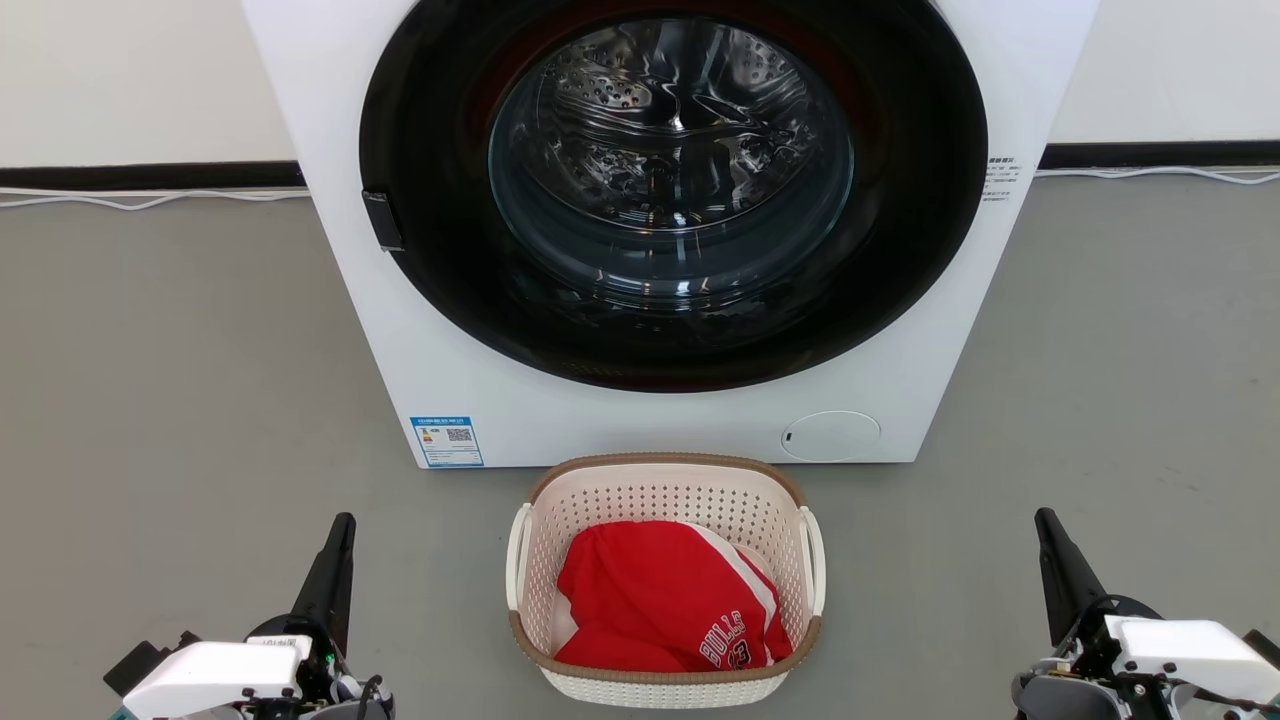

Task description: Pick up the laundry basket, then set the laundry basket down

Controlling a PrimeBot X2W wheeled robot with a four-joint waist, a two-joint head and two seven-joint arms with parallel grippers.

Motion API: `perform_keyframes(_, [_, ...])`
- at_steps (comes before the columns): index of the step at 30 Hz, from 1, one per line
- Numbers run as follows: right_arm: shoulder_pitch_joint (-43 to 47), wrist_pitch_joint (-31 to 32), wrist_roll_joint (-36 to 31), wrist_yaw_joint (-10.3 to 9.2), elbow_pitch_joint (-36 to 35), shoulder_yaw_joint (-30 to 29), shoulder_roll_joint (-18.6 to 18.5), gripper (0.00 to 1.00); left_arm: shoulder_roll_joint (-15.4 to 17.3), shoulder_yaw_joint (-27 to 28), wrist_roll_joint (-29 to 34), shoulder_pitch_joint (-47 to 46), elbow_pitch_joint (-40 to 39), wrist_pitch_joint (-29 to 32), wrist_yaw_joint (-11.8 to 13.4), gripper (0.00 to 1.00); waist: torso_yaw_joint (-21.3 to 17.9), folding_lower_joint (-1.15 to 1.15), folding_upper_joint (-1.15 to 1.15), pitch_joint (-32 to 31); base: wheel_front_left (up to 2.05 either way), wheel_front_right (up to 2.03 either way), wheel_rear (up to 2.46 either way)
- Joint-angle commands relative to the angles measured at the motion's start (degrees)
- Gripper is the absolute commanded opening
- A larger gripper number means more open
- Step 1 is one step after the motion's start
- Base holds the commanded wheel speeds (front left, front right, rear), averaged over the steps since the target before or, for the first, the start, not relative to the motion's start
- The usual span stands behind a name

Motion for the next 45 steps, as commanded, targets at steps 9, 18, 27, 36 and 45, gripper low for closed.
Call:
perform_keyframes(9, [-3.34, 0.42, 0.38, 0.41, -1.69, 1.05, -0.59, 0.0, 0.78, 1.72, -0.34, -3.13, -1.65, 0.37, -0.41, 0.0, 0.0, 0.0, 0.0, 0.0, 0.0, 0.0, 0.0])
perform_keyframes(18, [-3.34, 0.42, 0.38, 0.41, -1.69, 1.05, -0.59, 0.0, 0.78, 1.72, -0.34, -3.13, -1.65, 0.37, -0.41, 0.0, 0.0, 0.0, 0.0, 0.0, 0.0, 0.0, 0.0])
perform_keyframes(27, [-3.34, 0.42, 0.38, 0.41, -1.69, 1.05, -0.59, 0.0, 0.78, 1.72, -0.34, -3.13, -1.66, 0.37, -0.41, 0.0, 0.0, 0.0, 0.0, 0.0, 0.0, 0.0, 0.0])
perform_keyframes(36, [-3.34, 0.42, 0.38, 0.41, -1.69, 1.05, -0.59, 0.0, 0.78, 1.72, -0.34, -3.13, -1.66, 0.37, -0.41, 0.0, 0.0, 0.0, 0.0, 0.0, 0.0, 0.0, 0.0])
perform_keyframes(45, [-3.34, 0.42, 0.38, 0.41, -1.69, 1.05, -0.59, 0.0, 0.78, 1.72, -0.34, -3.13, -1.66, 0.37, -0.41, 0.0, 0.0, 0.0, 0.0, 0.0, 0.0, 0.0, 0.0])
